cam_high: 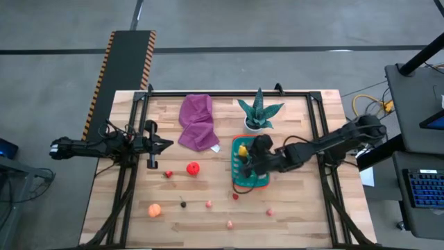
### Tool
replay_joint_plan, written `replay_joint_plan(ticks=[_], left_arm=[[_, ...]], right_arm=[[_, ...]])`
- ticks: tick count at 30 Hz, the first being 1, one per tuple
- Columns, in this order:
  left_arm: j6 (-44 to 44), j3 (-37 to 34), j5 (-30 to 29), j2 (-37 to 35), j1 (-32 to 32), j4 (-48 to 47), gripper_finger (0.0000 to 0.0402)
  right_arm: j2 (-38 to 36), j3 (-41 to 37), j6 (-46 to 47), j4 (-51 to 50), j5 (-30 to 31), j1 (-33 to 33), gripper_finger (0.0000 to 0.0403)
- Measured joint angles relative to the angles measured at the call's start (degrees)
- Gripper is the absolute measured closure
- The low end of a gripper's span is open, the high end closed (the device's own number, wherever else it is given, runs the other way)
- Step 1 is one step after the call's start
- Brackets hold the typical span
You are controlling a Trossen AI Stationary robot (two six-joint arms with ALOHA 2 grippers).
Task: Pick and placing Produce into tupperware
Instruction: Put the yellow lemon into the blue basket
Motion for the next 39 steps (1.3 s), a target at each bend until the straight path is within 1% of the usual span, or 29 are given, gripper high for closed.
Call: replay_joint_plan(ticks=[7,12,17,24,33,39], left_arm=[[0.0,0.0,0.0,0.1,0.0,0.0,0.0402],[0.0,0.0,0.0,0.1,0.0,-0.1,0.0402],[0.0,0.0,0.0,0.1,0.0,0.0,0.0402],[0.0,0.0,0.0,0.2,0.0,-0.3,0.0402],[0.0,0.0,0.0,0.3,0.0,-0.3,0.0402],[0.0,0.0,0.0,0.6,0.0,-0.3,0.0402]], right_arm=[[7.1,7.6,4.6,-13.5,0.5,-1.4,0.0209],[11.3,11.5,5.4,-18.7,0.5,-1.4,0.0209],[13.2,12.2,5.4,-19.9,0.5,-1.6,0.0209],[14.2,11.1,6.0,-20.1,1.6,-2.5,0.0209],[14.2,10.2,6.5,-19.9,1.6,-3.4,0.0208],[14.2,8.4,8.7,-19.2,1.8,-3.5,0.0209]])
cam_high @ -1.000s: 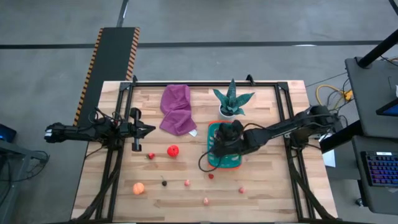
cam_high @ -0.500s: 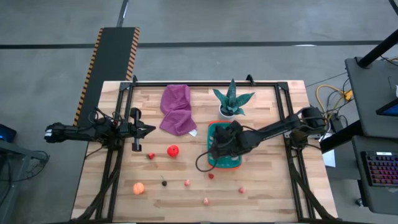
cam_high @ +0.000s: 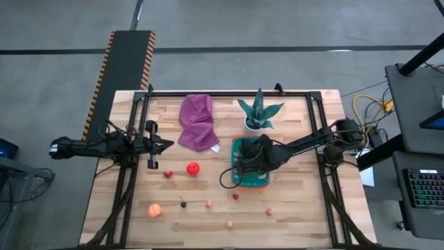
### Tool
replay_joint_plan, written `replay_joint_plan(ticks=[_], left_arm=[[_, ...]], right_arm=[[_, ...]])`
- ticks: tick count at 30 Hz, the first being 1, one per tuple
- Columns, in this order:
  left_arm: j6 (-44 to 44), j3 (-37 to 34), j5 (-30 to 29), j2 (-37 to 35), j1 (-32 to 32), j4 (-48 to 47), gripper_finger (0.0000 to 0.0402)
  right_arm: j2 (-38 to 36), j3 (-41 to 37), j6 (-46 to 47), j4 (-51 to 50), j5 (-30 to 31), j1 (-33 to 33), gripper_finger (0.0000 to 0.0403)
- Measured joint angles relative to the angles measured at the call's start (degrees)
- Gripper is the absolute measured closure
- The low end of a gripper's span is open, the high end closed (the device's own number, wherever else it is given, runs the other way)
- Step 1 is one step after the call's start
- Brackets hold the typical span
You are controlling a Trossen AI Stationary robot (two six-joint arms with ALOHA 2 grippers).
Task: Pick and placing Produce into tupperware
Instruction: Put the yellow lemon into the blue basket
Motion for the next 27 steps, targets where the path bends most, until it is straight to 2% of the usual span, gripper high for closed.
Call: replay_joint_plan(ticks=[27], left_arm=[[0.0,0.0,0.0,0.4,0.0,0.1,0.0402]], right_arm=[[0.0,-1.9,-0.3,4.0,-1.4,-0.2,0.0208]])
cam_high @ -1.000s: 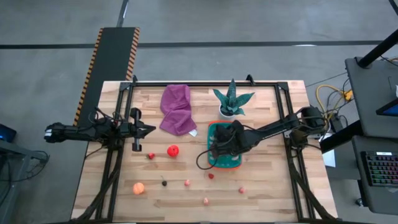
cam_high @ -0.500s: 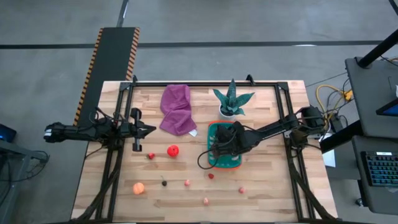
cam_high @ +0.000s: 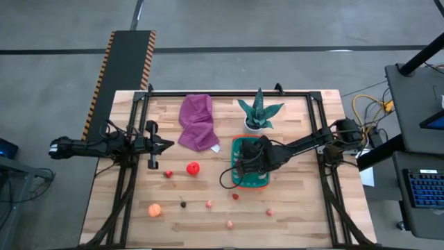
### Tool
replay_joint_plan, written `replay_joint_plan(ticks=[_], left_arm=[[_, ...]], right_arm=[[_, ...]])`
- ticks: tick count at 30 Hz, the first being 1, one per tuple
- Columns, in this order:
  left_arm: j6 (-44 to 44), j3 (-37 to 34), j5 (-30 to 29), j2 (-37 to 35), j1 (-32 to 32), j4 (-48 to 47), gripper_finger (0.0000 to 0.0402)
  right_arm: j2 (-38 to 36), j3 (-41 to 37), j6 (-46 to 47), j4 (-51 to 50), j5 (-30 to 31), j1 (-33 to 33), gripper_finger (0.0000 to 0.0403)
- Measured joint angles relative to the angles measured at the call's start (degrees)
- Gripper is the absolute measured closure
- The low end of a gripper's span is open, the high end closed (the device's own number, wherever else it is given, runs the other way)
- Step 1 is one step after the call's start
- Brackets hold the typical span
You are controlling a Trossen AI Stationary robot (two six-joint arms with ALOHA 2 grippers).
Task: Pick and placing Produce into tupperware
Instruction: Put the yellow lemon into the blue basket
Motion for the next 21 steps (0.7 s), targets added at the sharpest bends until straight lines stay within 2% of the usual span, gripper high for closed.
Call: replay_joint_plan(ticks=[21], left_arm=[[0.0,0.0,0.0,0.0,0.0,0.0,0.0402]], right_arm=[[0.0,0.0,0.7,1.6,-0.1,-0.1,0.0207]])
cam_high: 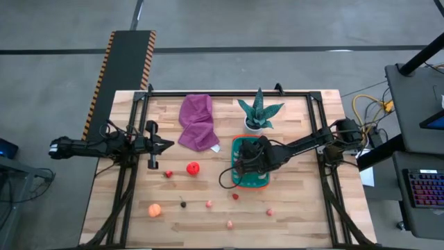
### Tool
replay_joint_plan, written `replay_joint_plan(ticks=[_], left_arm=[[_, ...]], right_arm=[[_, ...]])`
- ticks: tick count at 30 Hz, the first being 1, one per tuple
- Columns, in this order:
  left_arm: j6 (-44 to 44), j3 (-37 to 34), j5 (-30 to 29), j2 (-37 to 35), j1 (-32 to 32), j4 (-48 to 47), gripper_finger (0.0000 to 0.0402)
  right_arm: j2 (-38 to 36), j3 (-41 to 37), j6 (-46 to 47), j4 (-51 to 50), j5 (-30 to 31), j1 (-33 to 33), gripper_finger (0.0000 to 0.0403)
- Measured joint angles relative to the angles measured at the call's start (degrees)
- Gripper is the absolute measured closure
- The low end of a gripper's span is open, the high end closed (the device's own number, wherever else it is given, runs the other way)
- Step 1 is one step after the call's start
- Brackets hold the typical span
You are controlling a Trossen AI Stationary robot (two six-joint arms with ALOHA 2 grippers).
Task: Pick and placing Produce into tupperware
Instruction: Put the yellow lemon into the blue basket, then put the top right pink peach into the blue basket
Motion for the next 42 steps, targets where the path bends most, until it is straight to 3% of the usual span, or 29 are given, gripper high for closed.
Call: replay_joint_plan(ticks=[15,35,42], left_arm=[[0.0,0.0,0.0,0.0,0.0,0.0,0.0402],[0.0,0.0,0.0,0.0,0.0,0.0,0.0402],[0.0,0.0,0.0,0.0,0.0,0.0,0.0402]], right_arm=[[0.0,0.0,1.6,1.3,0.2,0.0,0.0152],[-0.2,0.3,1.4,1.2,0.2,0.0,0.0156],[-3.6,3.1,-3.4,0.8,0.2,0.4,0.0166]])
